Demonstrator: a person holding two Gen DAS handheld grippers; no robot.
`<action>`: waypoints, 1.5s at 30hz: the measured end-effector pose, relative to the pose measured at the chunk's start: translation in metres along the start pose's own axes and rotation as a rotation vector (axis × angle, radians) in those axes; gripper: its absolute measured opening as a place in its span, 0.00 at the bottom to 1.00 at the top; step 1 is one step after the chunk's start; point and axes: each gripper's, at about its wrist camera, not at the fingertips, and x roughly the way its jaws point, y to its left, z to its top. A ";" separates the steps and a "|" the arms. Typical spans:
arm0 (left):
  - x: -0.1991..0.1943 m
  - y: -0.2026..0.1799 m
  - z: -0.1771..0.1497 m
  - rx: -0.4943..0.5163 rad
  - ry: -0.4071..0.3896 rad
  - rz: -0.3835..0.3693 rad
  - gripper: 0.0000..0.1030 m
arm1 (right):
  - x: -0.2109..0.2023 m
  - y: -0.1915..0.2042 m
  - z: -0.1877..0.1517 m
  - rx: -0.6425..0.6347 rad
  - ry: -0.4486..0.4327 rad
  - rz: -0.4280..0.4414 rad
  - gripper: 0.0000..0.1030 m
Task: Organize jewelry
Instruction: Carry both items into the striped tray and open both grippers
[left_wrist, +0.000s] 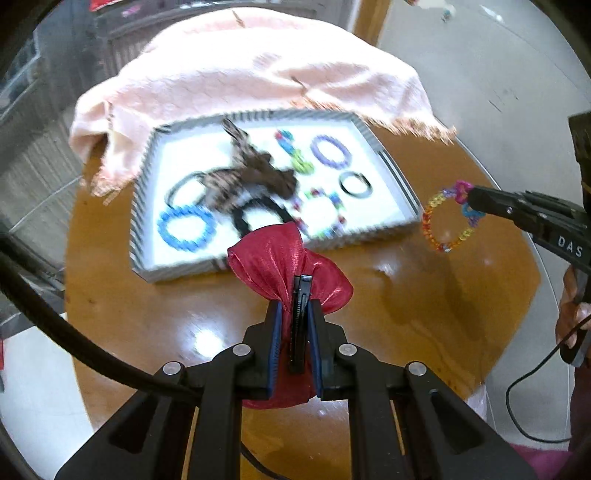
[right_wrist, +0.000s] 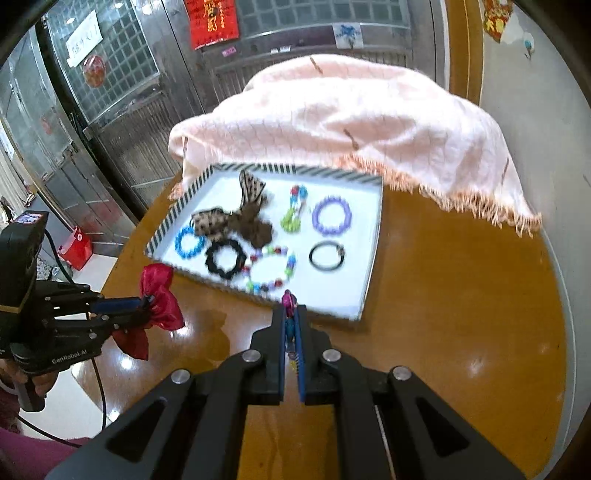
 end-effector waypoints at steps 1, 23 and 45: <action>-0.001 0.004 0.005 -0.011 -0.008 0.011 0.13 | 0.001 -0.001 0.006 -0.005 -0.005 -0.002 0.04; 0.027 0.074 0.081 -0.186 -0.047 0.183 0.13 | 0.077 -0.010 0.053 0.005 0.091 0.095 0.04; 0.095 0.120 0.141 -0.298 0.008 0.226 0.13 | 0.156 -0.032 0.040 -0.079 0.292 -0.044 0.05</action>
